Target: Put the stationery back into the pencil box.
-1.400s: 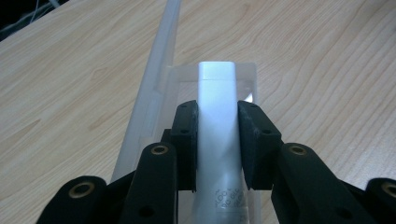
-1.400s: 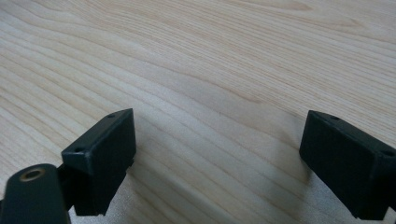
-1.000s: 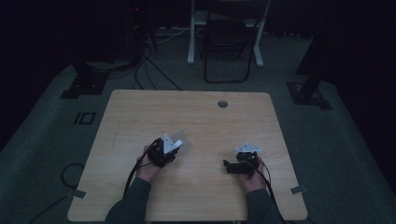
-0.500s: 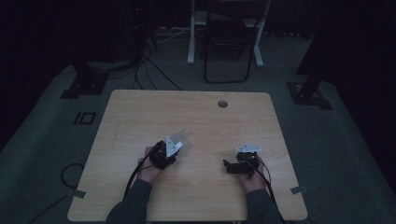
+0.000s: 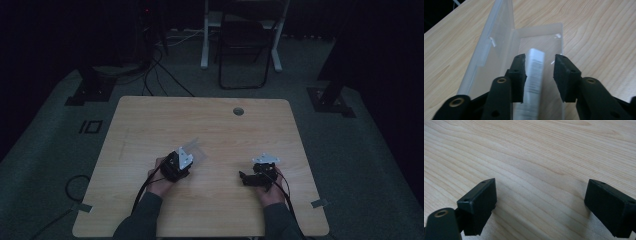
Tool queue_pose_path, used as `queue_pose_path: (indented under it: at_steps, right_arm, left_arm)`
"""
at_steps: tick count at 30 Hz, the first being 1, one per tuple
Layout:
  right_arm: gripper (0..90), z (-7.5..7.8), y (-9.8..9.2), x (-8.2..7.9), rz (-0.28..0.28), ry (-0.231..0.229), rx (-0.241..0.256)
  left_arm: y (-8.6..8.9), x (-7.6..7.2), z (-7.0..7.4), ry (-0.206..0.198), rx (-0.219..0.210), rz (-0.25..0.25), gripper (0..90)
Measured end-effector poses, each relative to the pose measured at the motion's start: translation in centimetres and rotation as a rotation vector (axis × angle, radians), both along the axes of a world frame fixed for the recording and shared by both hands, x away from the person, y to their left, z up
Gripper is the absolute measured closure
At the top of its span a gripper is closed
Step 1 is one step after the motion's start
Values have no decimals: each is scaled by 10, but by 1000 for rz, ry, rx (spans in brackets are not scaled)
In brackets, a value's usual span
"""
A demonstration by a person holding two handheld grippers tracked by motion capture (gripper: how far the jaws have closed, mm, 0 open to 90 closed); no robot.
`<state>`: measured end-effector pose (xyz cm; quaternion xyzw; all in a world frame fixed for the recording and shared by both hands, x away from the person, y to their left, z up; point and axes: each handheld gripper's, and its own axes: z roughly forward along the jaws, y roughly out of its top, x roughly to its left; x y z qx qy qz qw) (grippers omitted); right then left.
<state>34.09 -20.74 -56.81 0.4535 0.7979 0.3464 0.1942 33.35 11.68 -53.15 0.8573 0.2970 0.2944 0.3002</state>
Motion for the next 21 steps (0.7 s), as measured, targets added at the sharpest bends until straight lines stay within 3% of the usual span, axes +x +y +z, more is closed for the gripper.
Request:
queue_pose_path:
  at_steps: [1,9,14,21]
  right_arm:
    - [105,0,0,0,0,0,0]
    - [105,0,0,0,0,0,0]
    - [105,0,0,0,1,0,0]
    - [105,0,0,0,1,0,0]
  left_arm:
    - [0,0,0,0,0,0,592]
    - [1,-16,13,30,-159,-45,531]
    - [-3,-27,11,61,-204,-73,517]
    - [-12,-47,-5,108,-243,-114,497]
